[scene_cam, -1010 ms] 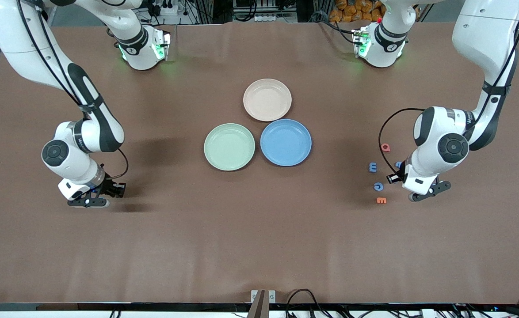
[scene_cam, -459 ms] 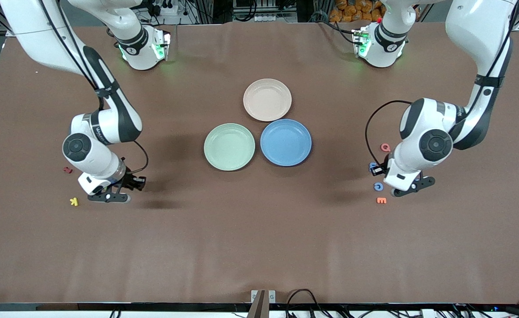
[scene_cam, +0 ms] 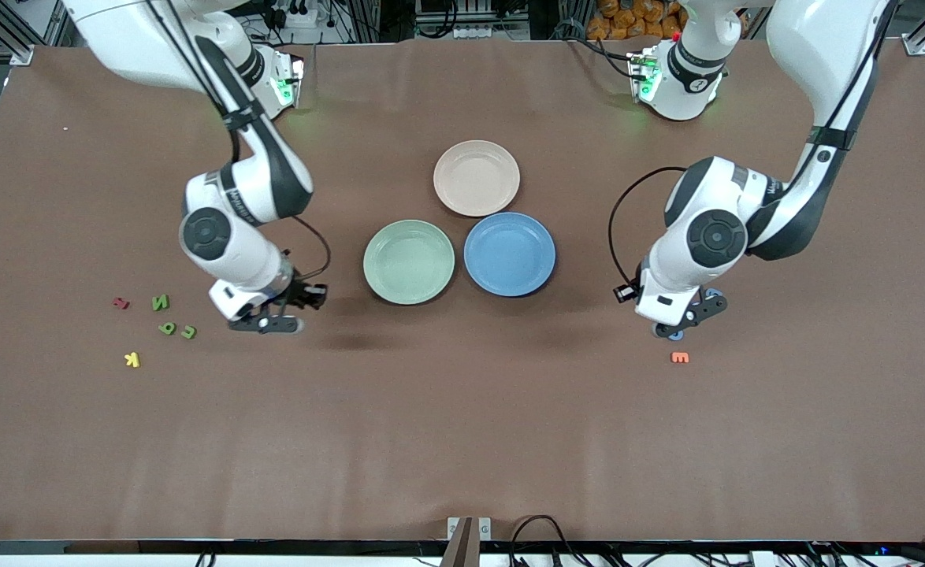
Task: Sort letters by color into matching plates
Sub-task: 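Carry B to the green plate while the left gripper carries x to blue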
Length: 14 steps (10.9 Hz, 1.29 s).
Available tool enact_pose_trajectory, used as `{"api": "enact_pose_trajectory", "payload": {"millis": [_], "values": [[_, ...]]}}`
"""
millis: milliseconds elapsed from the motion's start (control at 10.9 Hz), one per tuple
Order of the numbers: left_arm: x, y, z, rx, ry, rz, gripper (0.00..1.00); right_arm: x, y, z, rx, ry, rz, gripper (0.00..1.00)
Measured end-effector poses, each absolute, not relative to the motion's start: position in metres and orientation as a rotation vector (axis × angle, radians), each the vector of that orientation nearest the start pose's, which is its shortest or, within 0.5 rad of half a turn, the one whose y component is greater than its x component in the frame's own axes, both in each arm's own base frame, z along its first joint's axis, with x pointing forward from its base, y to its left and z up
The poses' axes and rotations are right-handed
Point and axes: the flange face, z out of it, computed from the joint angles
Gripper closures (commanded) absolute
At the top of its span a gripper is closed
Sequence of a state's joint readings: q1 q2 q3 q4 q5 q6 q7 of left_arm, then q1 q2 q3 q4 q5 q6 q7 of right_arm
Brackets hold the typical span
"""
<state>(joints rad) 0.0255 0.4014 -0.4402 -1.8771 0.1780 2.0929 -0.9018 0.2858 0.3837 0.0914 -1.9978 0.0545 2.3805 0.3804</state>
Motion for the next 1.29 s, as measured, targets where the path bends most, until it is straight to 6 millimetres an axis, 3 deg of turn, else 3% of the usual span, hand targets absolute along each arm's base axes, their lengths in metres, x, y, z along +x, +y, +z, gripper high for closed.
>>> {"api": "enact_pose_trajectory", "payload": {"millis": [275,551,735,1010,1102,1194,1285], "values": [[0.558,-0.253,0.3,-2.968,-0.723,0.198,1.0,0.527,0.296,0.264,-3.08,0.043,0.068,0.75],[0.537,-0.31,0.291,-2.907,-0.892,0.202,1.0,0.486,0.358,0.258,-3.088,0.03,0.093,0.75],[0.524,-0.333,0.285,-2.907,-0.873,0.211,1.0,0.47,0.378,0.247,-3.098,0.026,0.116,0.75],[0.51,-0.365,0.281,-2.892,-0.915,0.211,1.0,0.466,0.383,0.235,-3.105,0.02,0.135,0.73],[0.507,-0.377,0.279,-2.88,-0.956,0.212,1.0,0.466,0.383,0.235,-3.106,0.022,0.135,0.12],[0.506,-0.389,0.277,-2.873,-0.991,0.215,1.0,0.466,0.382,0.234,-3.107,0.023,0.138,0.0],[0.504,-0.4,0.273,-2.868,-1.015,0.223,1.0,0.467,0.382,0.232,-3.109,0.024,0.141,0.0]]}}
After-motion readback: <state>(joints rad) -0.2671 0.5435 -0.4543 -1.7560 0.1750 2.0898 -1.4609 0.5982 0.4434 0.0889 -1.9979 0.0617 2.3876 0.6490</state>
